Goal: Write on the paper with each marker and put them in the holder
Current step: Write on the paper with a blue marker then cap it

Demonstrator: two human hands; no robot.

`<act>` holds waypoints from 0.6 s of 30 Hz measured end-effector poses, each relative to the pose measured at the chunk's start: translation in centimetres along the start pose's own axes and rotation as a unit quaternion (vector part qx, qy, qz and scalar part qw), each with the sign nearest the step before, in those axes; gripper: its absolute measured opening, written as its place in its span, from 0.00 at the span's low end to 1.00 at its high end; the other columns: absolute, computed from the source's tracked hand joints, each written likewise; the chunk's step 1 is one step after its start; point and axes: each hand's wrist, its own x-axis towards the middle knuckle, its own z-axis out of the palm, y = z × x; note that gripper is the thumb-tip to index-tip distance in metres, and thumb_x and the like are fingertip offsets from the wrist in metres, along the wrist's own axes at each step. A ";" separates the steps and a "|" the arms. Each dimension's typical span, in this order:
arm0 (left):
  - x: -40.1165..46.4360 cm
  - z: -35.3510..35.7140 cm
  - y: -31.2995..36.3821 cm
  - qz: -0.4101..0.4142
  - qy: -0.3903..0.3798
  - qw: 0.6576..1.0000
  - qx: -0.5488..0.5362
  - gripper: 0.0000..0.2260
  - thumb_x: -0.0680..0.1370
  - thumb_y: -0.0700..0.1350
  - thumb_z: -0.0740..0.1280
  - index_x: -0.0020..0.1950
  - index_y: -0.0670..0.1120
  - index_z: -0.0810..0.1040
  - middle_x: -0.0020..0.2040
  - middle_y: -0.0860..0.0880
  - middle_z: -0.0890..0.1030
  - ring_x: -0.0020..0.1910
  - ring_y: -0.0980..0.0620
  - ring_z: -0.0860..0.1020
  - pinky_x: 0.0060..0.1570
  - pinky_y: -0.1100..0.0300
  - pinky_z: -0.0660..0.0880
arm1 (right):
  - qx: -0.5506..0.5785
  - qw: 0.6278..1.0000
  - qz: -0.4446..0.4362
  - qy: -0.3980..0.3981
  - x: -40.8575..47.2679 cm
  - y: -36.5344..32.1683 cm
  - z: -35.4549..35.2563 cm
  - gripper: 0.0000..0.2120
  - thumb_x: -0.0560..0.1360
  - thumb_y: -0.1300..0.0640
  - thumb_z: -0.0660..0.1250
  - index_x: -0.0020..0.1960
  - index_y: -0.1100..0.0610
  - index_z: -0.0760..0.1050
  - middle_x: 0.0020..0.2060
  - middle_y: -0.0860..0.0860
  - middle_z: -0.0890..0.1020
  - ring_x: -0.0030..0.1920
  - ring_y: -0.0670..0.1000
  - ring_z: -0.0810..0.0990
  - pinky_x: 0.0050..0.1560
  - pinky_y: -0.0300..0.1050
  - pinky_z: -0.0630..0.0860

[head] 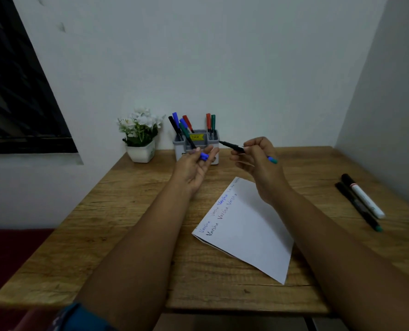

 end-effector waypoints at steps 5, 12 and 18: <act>0.1 -0.2 -0.2 0.026 -0.027 0.994 0.099 0.08 0.80 0.33 0.61 0.58 0.36 0.70 0.54 0.37 0.81 0.56 0.41 0.80 0.47 0.56 0.81 | -0.020 0.999 -0.029 -0.001 -0.1 0.0 0.1 0.09 0.79 0.65 0.60 0.43 0.56 0.72 0.41 0.56 0.84 0.44 0.50 0.85 0.42 0.38 0.79; 0.2 -0.3 0.2 0.063 -0.026 0.971 0.230 0.08 0.81 0.49 0.62 0.54 0.46 0.76 0.32 0.52 0.75 0.23 0.60 0.65 0.22 0.68 0.60 | 0.027 0.999 -0.021 0.015 -0.1 -0.8 -0.1 0.11 0.78 0.68 0.59 0.40 0.58 0.73 0.36 0.58 0.79 0.36 0.50 0.80 0.43 0.43 0.79; 0.1 -0.4 0.6 0.022 -0.035 0.978 0.203 0.09 0.82 0.48 0.59 0.50 0.45 0.75 0.24 0.54 0.64 0.20 0.60 0.58 0.21 0.66 0.53 | 0.039 0.999 -0.019 0.006 -0.1 -1.1 -0.6 0.12 0.78 0.68 0.59 0.39 0.58 0.73 0.30 0.52 0.79 0.37 0.51 0.80 0.45 0.44 0.79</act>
